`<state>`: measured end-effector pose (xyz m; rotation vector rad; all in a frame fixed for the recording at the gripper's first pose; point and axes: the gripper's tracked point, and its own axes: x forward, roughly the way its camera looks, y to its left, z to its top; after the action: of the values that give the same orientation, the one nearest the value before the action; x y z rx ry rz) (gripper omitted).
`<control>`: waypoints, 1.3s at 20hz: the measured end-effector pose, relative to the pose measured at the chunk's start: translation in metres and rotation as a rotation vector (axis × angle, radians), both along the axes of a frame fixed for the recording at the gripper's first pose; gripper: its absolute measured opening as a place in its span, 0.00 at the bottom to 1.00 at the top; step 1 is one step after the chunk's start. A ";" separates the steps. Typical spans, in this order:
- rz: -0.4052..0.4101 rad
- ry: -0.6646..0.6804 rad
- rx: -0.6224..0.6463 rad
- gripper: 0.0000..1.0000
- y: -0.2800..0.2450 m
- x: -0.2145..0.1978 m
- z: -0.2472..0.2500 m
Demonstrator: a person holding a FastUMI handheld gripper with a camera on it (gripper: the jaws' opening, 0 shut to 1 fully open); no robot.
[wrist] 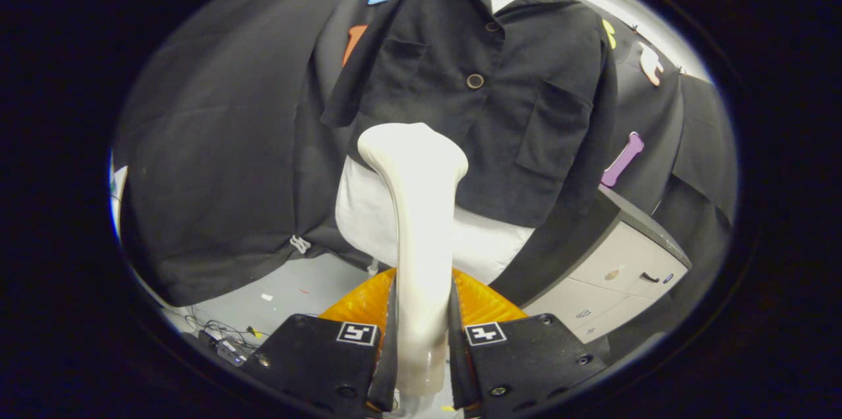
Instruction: Iron the clothes twice with a garment steamer, once on the left side and once on the right side.
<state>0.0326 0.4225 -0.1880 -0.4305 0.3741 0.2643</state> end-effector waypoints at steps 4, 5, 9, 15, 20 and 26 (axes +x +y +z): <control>-0.038 -0.026 0.018 0.35 -0.028 0.003 0.023; -0.046 -0.030 0.021 0.35 -0.034 0.005 0.030; -0.053 -0.046 0.044 0.35 -0.062 0.007 0.051; -0.063 -0.060 0.100 0.35 -0.143 -0.002 0.089; -0.122 -0.074 0.147 0.35 -0.230 -0.007 0.116; -0.210 -0.101 0.213 0.35 -0.322 -0.018 0.143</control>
<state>0.0144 0.1005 -0.0449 -0.1921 0.2859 0.0763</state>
